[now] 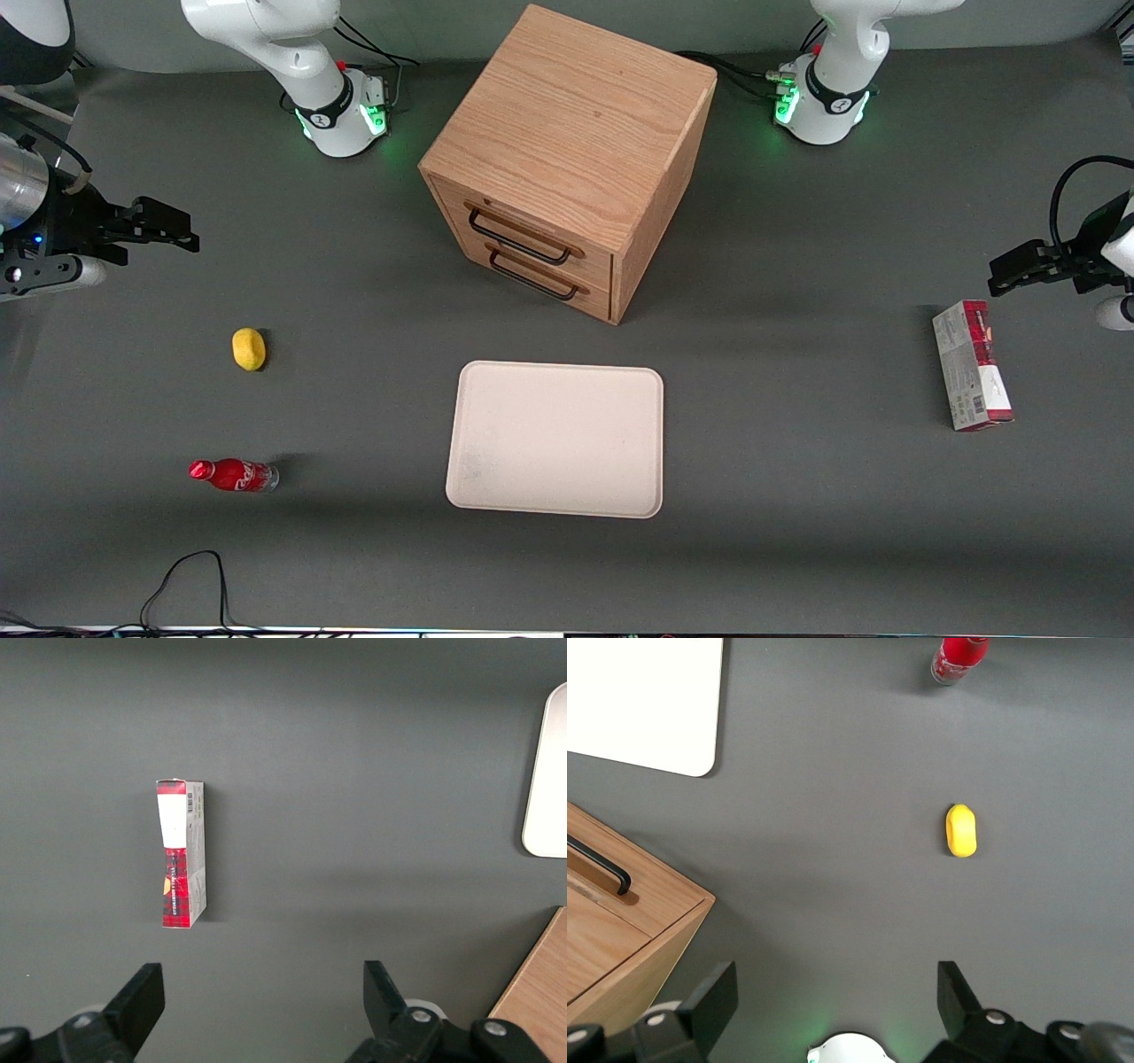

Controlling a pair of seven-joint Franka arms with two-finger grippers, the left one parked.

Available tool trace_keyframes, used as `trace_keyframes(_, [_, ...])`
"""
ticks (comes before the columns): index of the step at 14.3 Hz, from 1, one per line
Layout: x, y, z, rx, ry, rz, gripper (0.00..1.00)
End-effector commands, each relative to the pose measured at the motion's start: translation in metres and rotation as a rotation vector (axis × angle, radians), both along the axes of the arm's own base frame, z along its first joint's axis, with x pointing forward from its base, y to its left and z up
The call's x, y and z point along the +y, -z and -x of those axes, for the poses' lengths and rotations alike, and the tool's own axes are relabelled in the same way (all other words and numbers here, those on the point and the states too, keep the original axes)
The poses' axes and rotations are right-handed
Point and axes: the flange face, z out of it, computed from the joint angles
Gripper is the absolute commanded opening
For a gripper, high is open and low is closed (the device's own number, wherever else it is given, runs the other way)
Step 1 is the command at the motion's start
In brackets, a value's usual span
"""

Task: Place coke bottle on tray

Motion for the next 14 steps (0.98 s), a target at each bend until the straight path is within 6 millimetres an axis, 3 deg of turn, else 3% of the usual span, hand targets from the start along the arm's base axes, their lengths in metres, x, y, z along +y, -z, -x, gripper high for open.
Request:
trace_keyframes(1, [-0.004,-0.007,0.0,-0.003,-0.004,-0.009,1.0])
trace_keyframes(10, [-0.011,-0.017,0.001,0.003,0.015,-0.006,1.0])
trace_keyframes(13, [-0.029,-0.027,-0.01,-0.007,0.033,0.004,1.0])
trace_keyframes(14, [-0.046,-0.026,-0.019,-0.011,0.051,0.02,1.0])
